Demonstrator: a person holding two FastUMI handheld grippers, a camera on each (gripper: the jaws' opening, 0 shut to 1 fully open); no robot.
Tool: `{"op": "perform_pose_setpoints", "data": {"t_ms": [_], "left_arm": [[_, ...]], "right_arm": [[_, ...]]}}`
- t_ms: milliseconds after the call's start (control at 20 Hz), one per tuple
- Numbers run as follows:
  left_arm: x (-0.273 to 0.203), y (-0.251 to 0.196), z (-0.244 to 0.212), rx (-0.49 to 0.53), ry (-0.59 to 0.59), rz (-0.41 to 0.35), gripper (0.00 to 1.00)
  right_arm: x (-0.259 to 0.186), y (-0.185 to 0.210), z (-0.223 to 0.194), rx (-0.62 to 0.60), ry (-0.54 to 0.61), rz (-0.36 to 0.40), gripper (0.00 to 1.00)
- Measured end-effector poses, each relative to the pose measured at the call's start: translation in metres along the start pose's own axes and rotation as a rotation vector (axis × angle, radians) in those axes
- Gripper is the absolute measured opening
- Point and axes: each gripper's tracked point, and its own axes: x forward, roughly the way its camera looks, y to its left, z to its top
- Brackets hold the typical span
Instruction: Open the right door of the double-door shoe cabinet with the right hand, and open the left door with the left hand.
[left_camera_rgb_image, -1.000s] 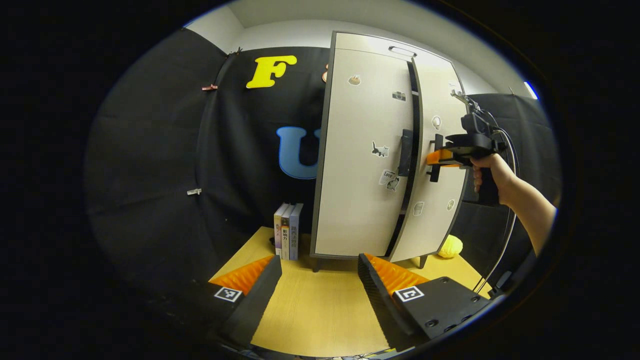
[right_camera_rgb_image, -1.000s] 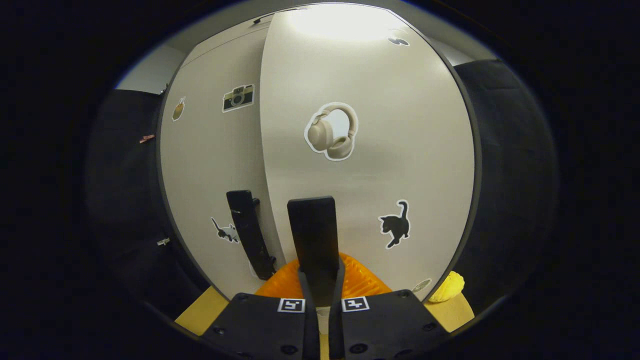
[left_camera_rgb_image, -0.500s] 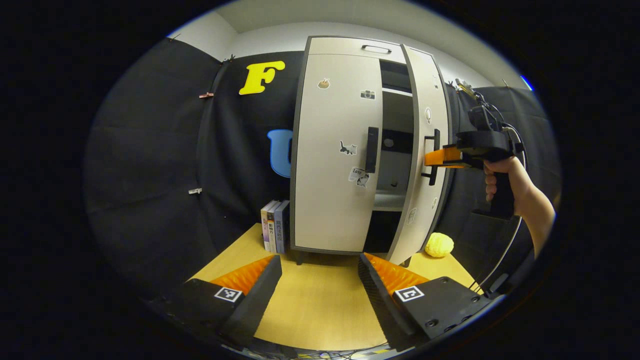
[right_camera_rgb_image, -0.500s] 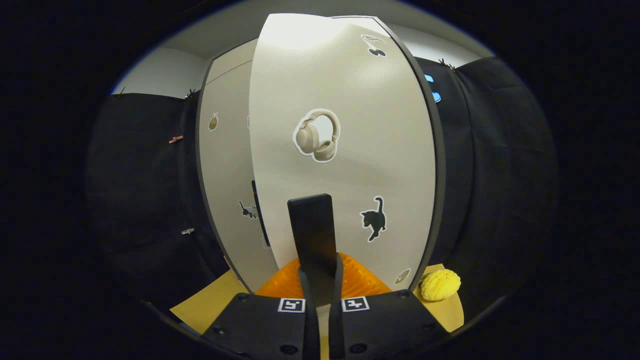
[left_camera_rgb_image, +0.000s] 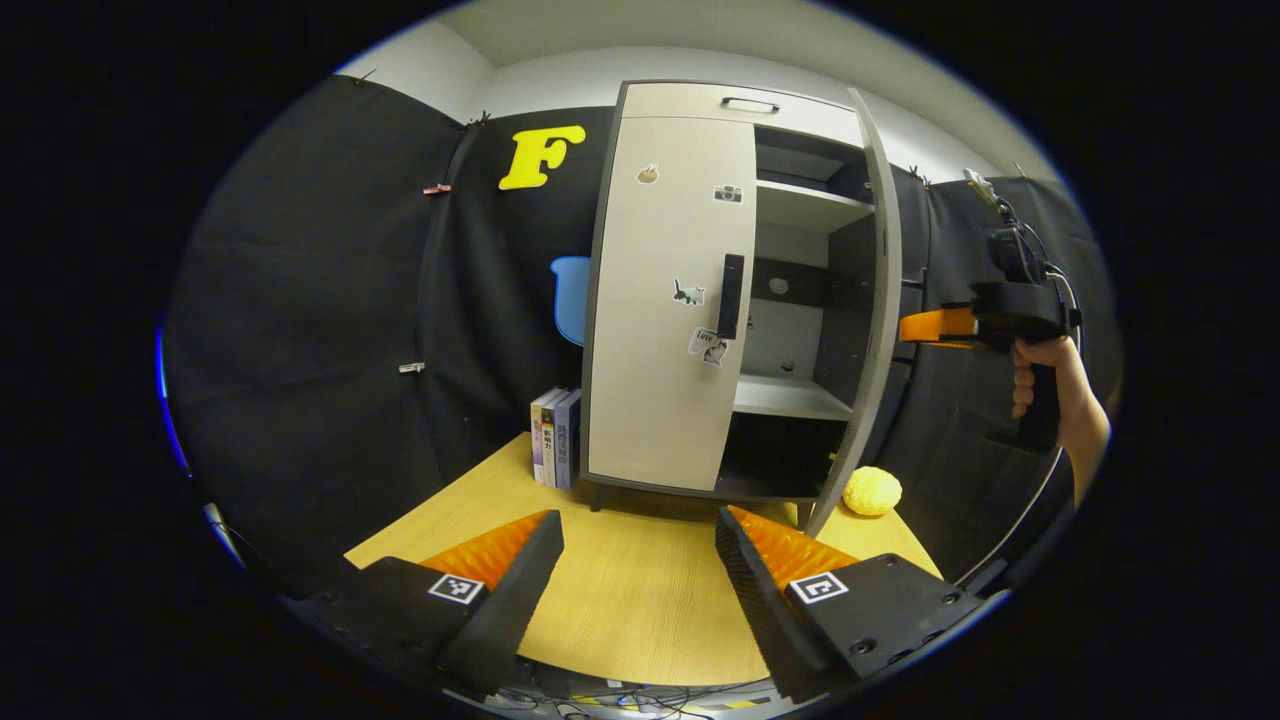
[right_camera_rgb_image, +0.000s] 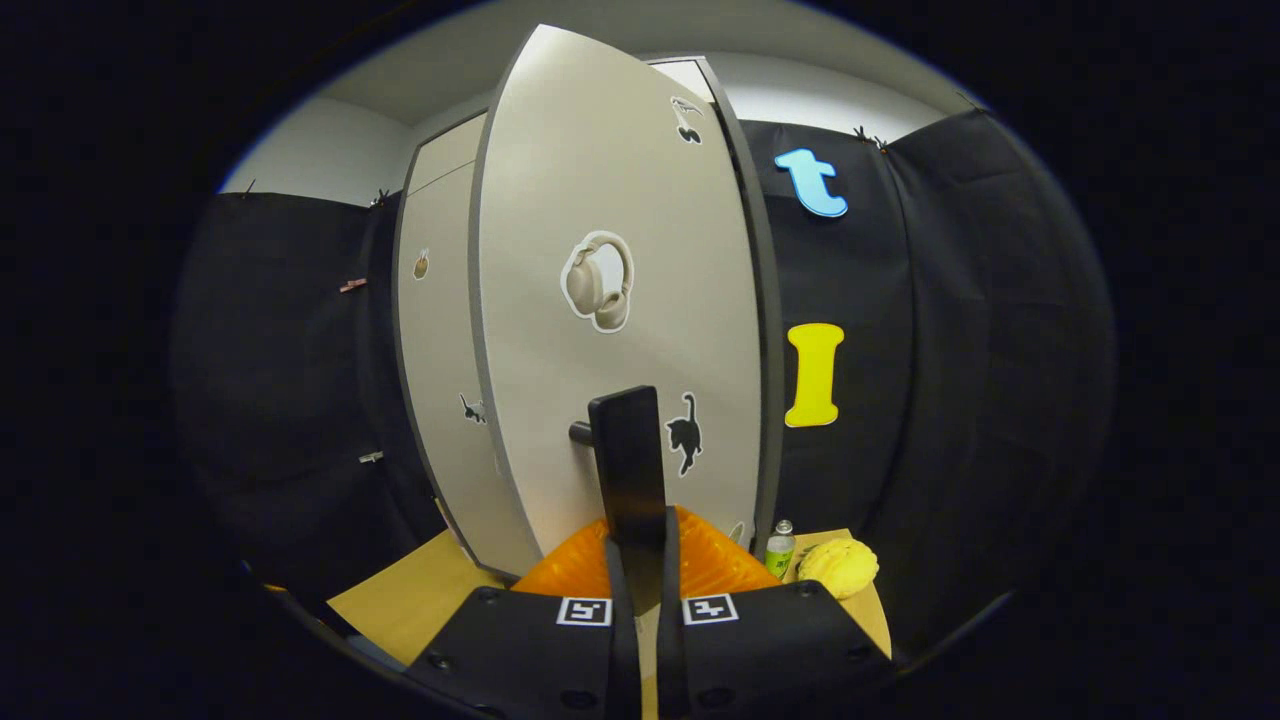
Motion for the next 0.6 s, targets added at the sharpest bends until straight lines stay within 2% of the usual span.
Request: {"op": "perform_pose_setpoints", "data": {"t_ms": [200, 450, 500, 600], "left_arm": [[-0.005, -0.002, 0.002, 0.001, -0.01, 0.012, 0.95], [-0.007, -0.008, 0.001, 0.028, -0.004, 0.012, 0.95], [-0.006, -0.008, 0.002, 0.032, -0.006, 0.009, 0.95], [-0.002, -0.01, 0.002, 0.033, -0.001, 0.003, 0.95]], "right_arm": [[-0.007, -0.026, 0.004, -0.022, -0.02, -0.064, 0.1], [-0.015, -0.072, 0.009, 0.005, -0.048, -0.183, 0.09], [-0.016, -0.073, 0.008, 0.043, -0.036, -0.16, 0.05], [-0.017, -0.073, 0.009, 0.071, -0.044, -0.153, 0.07]]}}
